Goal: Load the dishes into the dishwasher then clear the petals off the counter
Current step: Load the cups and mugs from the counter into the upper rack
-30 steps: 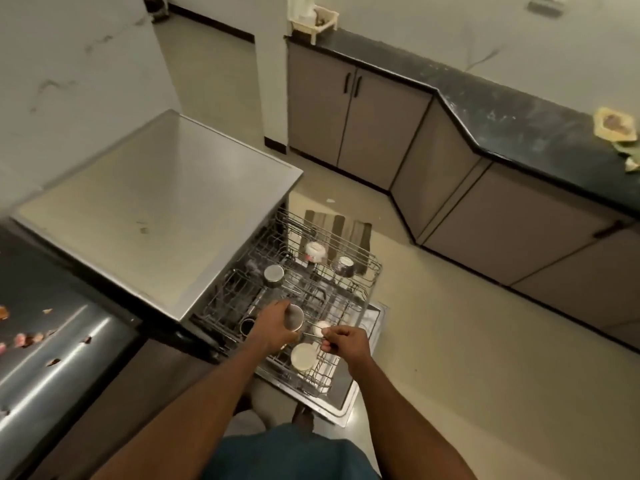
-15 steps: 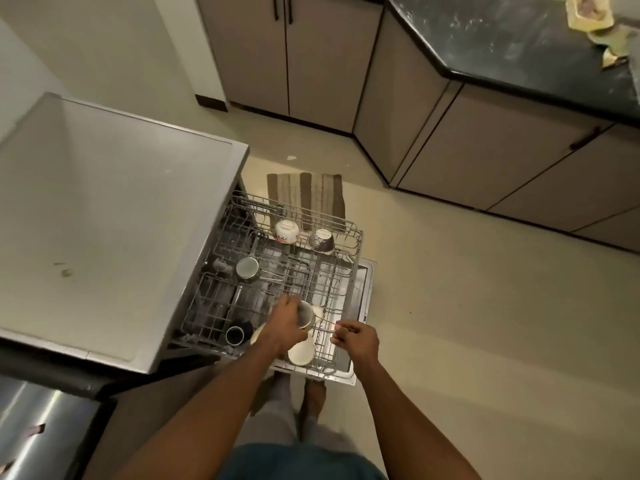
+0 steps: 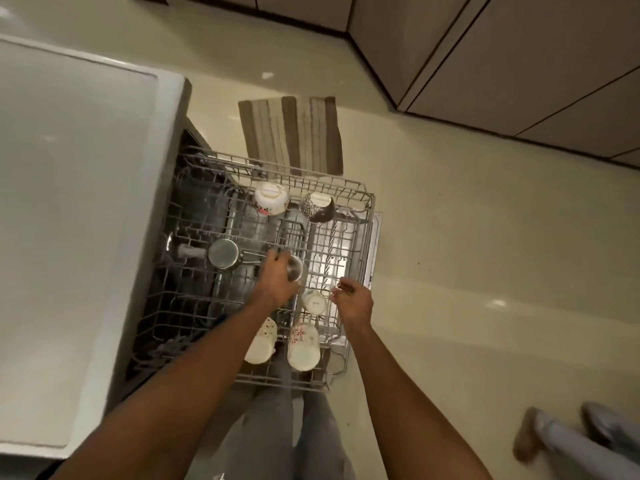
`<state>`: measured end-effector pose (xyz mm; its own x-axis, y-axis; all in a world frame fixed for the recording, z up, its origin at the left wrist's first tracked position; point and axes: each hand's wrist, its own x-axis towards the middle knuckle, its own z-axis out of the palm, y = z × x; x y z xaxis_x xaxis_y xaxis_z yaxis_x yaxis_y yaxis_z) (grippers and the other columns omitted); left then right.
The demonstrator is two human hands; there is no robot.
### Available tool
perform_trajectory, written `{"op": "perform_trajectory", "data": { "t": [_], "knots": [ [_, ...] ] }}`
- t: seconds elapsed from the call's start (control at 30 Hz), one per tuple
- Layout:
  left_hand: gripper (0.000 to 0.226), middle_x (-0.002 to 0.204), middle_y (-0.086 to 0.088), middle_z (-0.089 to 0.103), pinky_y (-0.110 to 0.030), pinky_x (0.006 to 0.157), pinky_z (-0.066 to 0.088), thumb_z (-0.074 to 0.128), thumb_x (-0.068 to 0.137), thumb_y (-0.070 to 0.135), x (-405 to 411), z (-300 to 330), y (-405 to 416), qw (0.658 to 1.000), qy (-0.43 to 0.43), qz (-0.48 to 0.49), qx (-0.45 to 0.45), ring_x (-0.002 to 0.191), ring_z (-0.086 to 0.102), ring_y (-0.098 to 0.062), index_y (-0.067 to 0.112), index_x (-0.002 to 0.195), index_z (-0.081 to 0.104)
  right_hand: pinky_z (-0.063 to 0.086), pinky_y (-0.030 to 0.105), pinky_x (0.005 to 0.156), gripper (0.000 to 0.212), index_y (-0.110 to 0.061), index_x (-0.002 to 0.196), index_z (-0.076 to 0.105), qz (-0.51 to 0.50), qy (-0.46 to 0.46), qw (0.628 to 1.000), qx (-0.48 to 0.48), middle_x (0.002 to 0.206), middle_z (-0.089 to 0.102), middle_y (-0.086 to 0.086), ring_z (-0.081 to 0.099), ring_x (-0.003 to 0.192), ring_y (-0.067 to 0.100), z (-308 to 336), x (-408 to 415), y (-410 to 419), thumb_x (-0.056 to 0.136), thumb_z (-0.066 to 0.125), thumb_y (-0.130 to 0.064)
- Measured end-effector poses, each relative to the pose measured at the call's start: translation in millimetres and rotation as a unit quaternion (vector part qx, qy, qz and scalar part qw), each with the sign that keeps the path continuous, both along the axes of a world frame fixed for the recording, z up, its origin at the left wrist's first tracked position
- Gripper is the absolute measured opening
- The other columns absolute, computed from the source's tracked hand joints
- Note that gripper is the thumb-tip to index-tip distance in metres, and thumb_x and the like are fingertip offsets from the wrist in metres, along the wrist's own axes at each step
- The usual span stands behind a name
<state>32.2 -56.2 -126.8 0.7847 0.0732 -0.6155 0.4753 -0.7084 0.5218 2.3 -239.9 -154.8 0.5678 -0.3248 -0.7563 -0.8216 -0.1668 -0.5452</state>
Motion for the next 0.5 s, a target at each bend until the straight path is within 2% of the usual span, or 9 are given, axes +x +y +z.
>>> {"op": "perform_trajectory", "data": {
  "t": [0.13,0.27,0.33,0.4,0.5],
  "knots": [
    [0.057,0.132,-0.006,0.046,-0.037,0.102,0.048,0.085,0.079,0.023,14.0,-35.4,4.9,1.0,0.026,0.004,0.011,0.115,0.055,-0.025,0.018,0.127,0.056,0.055,0.039,0.104,0.045,-0.006,0.135,0.065,0.059,0.023,0.998,-0.031,0.129,0.07,0.007,0.068,0.112,0.021,-26.6,19.3,4.5,0.091,0.07,0.0],
    [0.059,0.132,-0.005,0.044,-0.03,0.096,0.044,0.086,0.077,0.02,19.2,-66.1,10.3,0.998,0.047,-0.019,0.021,0.118,0.052,-0.024,0.016,0.127,0.055,0.047,0.042,0.112,0.05,-0.005,0.142,0.059,0.141,0.055,0.987,-0.059,0.138,0.065,0.012,0.062,0.126,0.027,-51.3,31.2,7.5,0.092,0.066,-0.004],
    [0.062,0.135,-0.006,0.043,-0.036,0.1,0.048,0.086,0.077,0.021,19.6,-76.9,10.7,0.998,0.052,-0.024,0.025,0.121,0.052,-0.026,0.016,0.129,0.053,0.044,0.037,0.114,0.051,-0.004,0.143,0.058,0.175,0.064,0.98,-0.07,0.143,0.062,0.013,0.058,0.131,0.028,-60.3,33.9,9.6,0.093,0.063,-0.003],
    [0.067,0.138,-0.007,0.04,-0.045,0.102,0.051,0.085,0.078,0.025,18.0,-85.9,9.8,0.998,0.049,-0.035,0.03,0.124,0.05,-0.027,0.016,0.134,0.05,0.045,0.032,0.11,0.05,-0.004,0.143,0.058,0.187,0.065,0.976,-0.086,0.142,0.062,0.014,0.059,0.13,0.029,-68.4,34.4,10.1,0.093,0.061,-0.001],
    [0.073,0.14,-0.009,0.039,-0.045,0.102,0.051,0.085,0.078,0.028,14.6,-93.6,7.8,0.998,0.034,-0.042,0.032,0.124,0.048,-0.027,0.014,0.139,0.047,0.051,0.03,0.099,0.046,-0.004,0.139,0.062,0.208,0.063,0.97,-0.111,0.132,0.068,0.016,0.066,0.117,0.03,-79.2,33.4,10.6,0.093,0.059,-0.001]
  ]
}}
